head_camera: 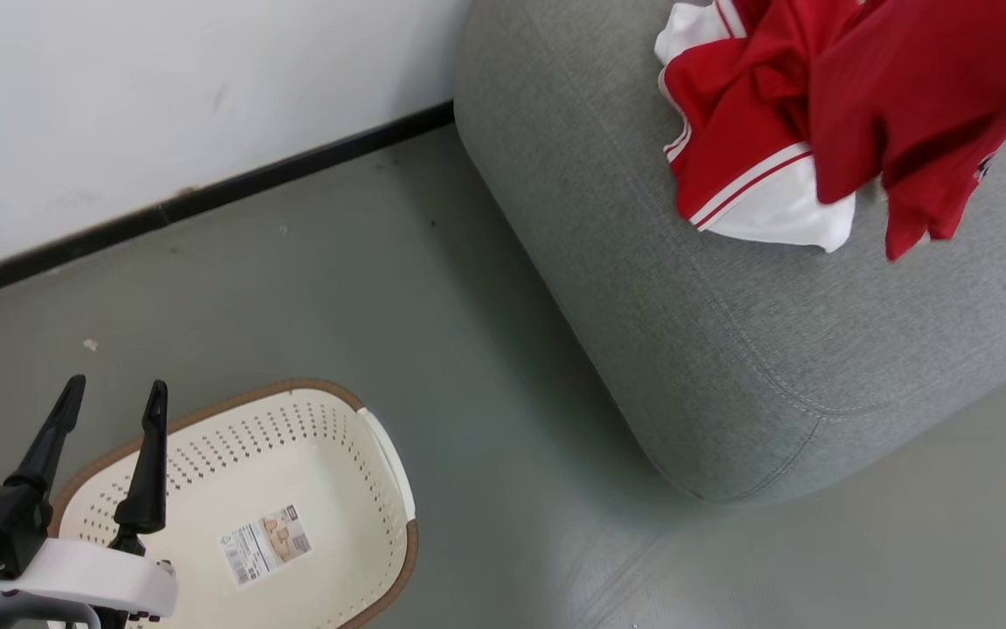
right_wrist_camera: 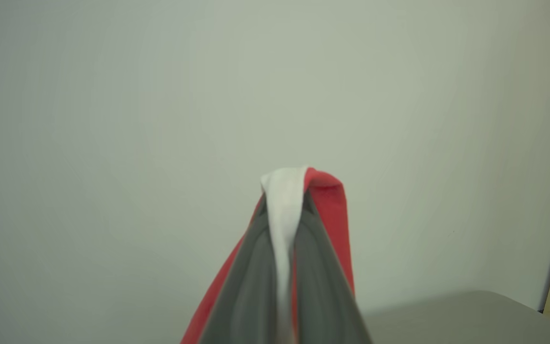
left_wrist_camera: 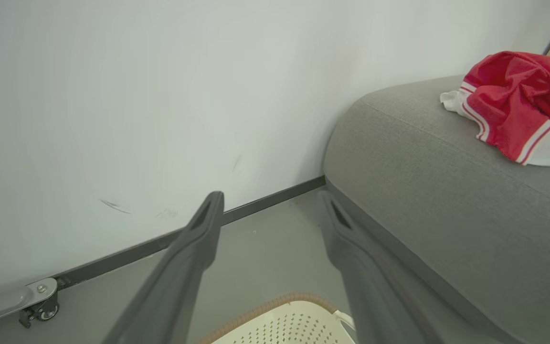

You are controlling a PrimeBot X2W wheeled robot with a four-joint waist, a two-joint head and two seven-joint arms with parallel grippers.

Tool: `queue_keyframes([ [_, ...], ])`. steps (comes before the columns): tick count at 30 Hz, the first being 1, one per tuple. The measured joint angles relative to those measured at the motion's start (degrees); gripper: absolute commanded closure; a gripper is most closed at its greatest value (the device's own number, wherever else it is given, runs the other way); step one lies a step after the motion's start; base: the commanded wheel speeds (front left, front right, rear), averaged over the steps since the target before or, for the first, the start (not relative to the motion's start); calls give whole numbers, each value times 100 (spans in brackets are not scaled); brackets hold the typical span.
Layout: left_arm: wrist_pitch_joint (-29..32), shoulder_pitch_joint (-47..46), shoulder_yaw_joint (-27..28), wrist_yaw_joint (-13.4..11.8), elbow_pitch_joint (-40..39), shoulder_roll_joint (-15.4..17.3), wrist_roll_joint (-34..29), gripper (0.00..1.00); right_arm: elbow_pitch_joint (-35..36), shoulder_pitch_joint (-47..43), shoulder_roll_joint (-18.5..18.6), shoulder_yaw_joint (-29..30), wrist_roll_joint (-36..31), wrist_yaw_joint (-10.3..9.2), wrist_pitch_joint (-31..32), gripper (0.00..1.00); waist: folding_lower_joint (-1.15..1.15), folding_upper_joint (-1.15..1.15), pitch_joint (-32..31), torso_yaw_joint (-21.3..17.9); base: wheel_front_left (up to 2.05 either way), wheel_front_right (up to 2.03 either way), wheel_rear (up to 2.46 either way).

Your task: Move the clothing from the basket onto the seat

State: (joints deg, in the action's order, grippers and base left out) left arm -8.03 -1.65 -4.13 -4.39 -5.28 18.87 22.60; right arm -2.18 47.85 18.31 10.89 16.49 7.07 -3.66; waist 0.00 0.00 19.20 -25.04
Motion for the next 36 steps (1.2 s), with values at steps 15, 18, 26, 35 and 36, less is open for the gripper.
queue_keyframes([
  [15,314,-4,74,2,-572,352,-108,0,-1069,1247,827,611,-497,1,420,100,0,0,775,264,0,0,0],
  [18,390,-15,75,3,-683,426,-114,0,-1447,1211,794,768,-547,1,425,100,0,0,939,313,0,0,0],
  [26,545,-181,81,9,-909,534,-155,0,-2216,777,149,1201,-535,1,372,100,0,0,1359,426,0,0,0],
  [35,601,-447,80,10,-1040,613,-175,0,-2771,679,-366,1376,-367,1,405,100,0,0,1730,507,0,0,0],
  [36,602,-480,76,11,-1042,614,-186,0,-2848,640,-405,1377,-323,1,479,100,0,0,1763,513,0,0,0],
])
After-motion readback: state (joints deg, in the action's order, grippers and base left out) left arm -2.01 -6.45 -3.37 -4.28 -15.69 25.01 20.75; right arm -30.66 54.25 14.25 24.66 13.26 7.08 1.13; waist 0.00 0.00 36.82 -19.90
